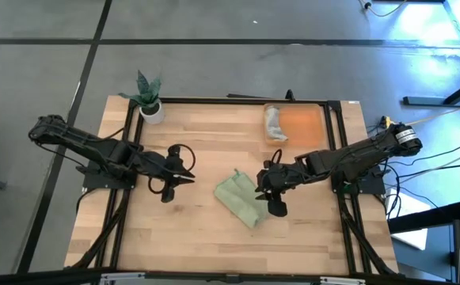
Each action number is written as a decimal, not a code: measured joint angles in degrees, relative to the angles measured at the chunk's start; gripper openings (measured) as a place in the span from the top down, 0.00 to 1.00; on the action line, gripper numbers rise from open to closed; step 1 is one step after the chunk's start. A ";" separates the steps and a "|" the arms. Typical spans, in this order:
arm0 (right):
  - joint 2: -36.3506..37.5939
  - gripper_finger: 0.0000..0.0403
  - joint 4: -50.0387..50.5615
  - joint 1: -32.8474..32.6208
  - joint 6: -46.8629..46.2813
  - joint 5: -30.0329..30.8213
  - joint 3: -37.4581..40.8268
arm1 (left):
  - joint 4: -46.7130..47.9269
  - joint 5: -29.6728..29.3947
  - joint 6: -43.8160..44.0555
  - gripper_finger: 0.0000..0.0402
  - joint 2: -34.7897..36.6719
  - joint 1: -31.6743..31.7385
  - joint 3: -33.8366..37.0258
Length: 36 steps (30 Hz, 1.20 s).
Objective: Roll microfiber towels into tight, uniform cylinder then place into a basket
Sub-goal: Roll the green microfiber towel
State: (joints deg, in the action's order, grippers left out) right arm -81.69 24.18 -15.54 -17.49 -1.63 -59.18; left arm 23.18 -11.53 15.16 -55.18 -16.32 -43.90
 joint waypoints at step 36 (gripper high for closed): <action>-27.39 0.69 -1.07 -6.65 -27.39 10.65 -15.15 | 1.98 29.33 -39.75 0.84 -26.35 12.70 -0.02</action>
State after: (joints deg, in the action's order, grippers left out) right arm -109.08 23.11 -22.18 -44.87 9.02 -74.32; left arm 25.16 17.81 -24.59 -81.53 -3.62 -43.92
